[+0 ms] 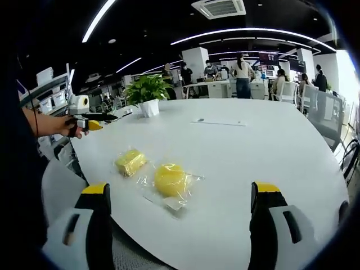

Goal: Compare the silicone blocks by pressing each to a similar depth, holding the contact briefly, and releasing to observe deformation and rebound differences across the visible hardness samples.

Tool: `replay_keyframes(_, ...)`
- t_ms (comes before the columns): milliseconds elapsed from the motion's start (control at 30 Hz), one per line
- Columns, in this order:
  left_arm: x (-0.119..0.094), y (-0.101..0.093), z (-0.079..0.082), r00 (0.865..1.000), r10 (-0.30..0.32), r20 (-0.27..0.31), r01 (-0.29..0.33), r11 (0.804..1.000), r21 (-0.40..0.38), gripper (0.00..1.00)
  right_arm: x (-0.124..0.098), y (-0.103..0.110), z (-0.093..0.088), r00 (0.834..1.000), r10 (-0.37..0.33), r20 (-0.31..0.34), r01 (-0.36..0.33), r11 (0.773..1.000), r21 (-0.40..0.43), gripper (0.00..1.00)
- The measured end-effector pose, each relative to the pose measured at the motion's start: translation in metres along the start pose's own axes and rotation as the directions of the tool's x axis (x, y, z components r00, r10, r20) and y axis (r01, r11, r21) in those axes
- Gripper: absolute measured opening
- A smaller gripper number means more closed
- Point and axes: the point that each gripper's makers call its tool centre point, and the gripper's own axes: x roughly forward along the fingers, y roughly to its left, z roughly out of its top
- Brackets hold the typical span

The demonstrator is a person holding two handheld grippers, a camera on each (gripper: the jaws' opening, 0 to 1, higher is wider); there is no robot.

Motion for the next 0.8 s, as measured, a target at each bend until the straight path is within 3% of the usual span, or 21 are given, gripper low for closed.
replay_keyframes(100, -0.017, 0.005, -0.01, 1.0, 0.02, -0.006, -0.02, 0.999, -0.029, 1.0, 0.002, 0.0, 0.001, 1.0, 0.0, 0.0, 0.0, 1.0, -0.009, 0.97)
replay_keyframes(433, -0.056, 0.021, -0.035, 0.997, 0.074, -0.008, -0.074, 0.997, 0.023, 1.0, 0.003, 0.0, -0.007, 1.0, -0.014, 0.001, 0.014, 1.0, -0.028, 0.97)
replay_keyframes(567, -0.069, 0.013, -0.041, 0.997, 0.079, 0.013, -0.079, 0.996, 0.044, 1.0, 0.0, -0.004, -0.014, 1.0, -0.026, 0.0, 0.026, 0.999, -0.023, 0.97)
replay_keyframes(800, -0.077, 0.008, -0.051, 0.997, 0.08, 0.016, -0.081, 0.997, 0.006, 1.0, -0.004, -0.002, -0.017, 0.999, -0.032, -0.001, 0.032, 0.999, -0.036, 0.97)
